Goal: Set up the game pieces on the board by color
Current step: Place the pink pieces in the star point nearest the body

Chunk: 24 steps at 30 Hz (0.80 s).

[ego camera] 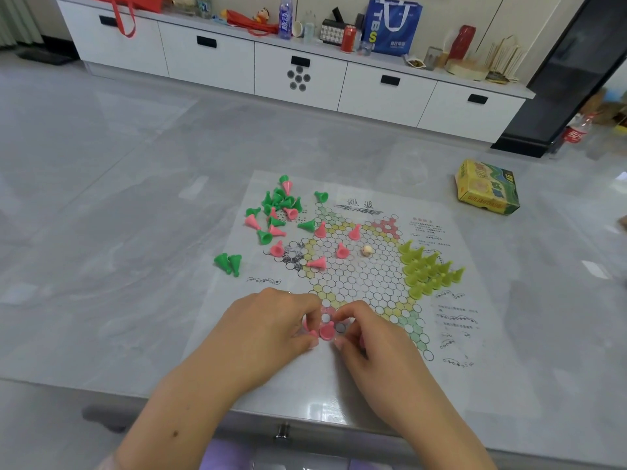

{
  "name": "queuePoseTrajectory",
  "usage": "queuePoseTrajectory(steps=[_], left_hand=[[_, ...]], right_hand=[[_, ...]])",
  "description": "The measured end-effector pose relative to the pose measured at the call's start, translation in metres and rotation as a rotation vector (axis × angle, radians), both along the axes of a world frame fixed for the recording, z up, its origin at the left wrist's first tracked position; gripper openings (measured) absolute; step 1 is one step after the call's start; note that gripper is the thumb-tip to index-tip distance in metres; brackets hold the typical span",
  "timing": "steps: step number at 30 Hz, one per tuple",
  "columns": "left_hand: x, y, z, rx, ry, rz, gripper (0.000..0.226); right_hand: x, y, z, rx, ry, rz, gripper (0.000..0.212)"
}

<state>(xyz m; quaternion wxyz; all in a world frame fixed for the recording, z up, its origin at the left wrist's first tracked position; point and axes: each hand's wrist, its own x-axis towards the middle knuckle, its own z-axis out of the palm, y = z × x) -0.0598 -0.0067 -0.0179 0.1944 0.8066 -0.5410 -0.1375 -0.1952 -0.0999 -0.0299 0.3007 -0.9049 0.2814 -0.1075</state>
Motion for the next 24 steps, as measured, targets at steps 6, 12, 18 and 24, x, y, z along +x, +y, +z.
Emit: queuePoseTrajectory(steps=[6,12,18,24], left_hand=[[-0.001,0.003,0.002,-0.025,0.033,0.008,0.017],[0.012,0.022,0.012,-0.129,0.185,0.114,0.020],[0.014,0.016,0.018,-0.393,0.341,0.373,0.018],[0.011,0.013,0.021,-0.374,0.418,0.355,0.015]], right_hand=[[0.001,0.001,0.001,0.005,0.001,-0.004,0.013],[-0.007,0.003,0.009,0.018,-0.028,-0.026,0.008],[-0.011,0.005,0.046,0.029,-0.208,-0.151,0.012],[0.036,-0.022,0.060,-0.311,0.026,-0.034,0.017]])
